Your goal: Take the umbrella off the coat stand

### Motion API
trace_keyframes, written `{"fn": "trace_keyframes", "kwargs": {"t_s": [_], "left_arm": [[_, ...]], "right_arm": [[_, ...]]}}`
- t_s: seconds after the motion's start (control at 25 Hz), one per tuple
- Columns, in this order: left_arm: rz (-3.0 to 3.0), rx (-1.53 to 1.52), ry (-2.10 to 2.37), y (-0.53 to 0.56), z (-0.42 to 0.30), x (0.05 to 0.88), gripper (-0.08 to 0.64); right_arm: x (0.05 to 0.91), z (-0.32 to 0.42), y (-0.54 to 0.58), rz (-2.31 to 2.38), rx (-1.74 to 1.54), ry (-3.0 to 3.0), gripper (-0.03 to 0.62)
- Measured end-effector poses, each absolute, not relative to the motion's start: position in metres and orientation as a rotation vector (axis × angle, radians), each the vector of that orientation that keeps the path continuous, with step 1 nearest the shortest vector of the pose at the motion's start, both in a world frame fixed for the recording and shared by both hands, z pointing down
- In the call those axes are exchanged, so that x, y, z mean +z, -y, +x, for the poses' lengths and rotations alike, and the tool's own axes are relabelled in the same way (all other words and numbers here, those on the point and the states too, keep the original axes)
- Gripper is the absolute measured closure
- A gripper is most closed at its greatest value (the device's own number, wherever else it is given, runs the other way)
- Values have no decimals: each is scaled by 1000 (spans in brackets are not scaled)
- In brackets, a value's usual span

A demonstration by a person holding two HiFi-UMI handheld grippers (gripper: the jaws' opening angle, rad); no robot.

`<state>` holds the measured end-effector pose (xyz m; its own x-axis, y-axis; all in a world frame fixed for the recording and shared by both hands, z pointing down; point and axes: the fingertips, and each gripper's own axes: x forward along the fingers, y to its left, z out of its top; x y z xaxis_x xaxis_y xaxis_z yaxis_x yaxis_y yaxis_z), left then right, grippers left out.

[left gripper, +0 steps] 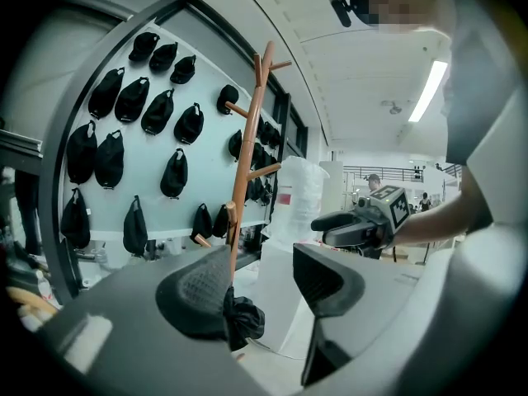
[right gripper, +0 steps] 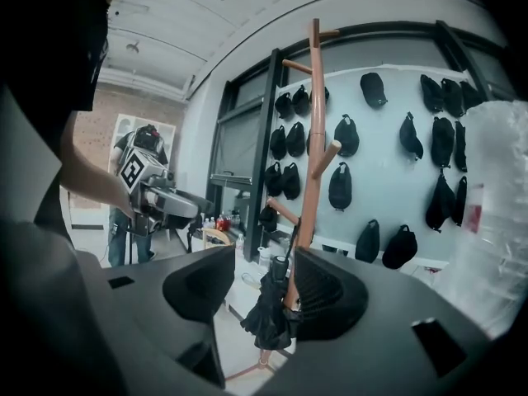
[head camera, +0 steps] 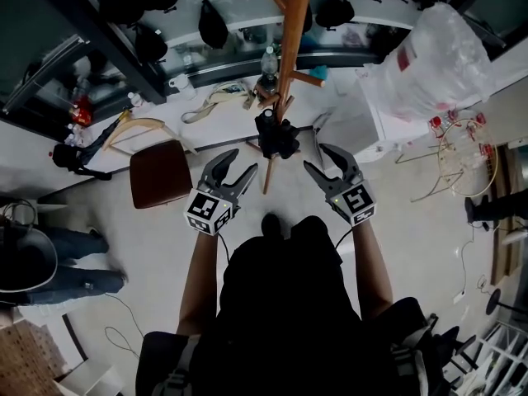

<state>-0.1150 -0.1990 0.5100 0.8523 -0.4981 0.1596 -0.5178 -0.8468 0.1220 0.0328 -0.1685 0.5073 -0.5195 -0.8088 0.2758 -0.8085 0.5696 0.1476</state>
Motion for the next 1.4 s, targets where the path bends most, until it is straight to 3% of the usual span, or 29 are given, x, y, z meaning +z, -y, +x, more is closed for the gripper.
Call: {"fn": "trace_keyframes", "kwargs": {"t_s": [0.44,0.92,1.4], "left_arm": [[2838,212,825,204,-134,522,325],[2837,266,828,230,-107,555,319],[2803,362,822,265,-78,610,252]], "right_arm": [[509,27,171,1322,-2,2474,367],[524,49,187,1311,9,2476,370],[542,74,200,1301,66,2448,370]]}}
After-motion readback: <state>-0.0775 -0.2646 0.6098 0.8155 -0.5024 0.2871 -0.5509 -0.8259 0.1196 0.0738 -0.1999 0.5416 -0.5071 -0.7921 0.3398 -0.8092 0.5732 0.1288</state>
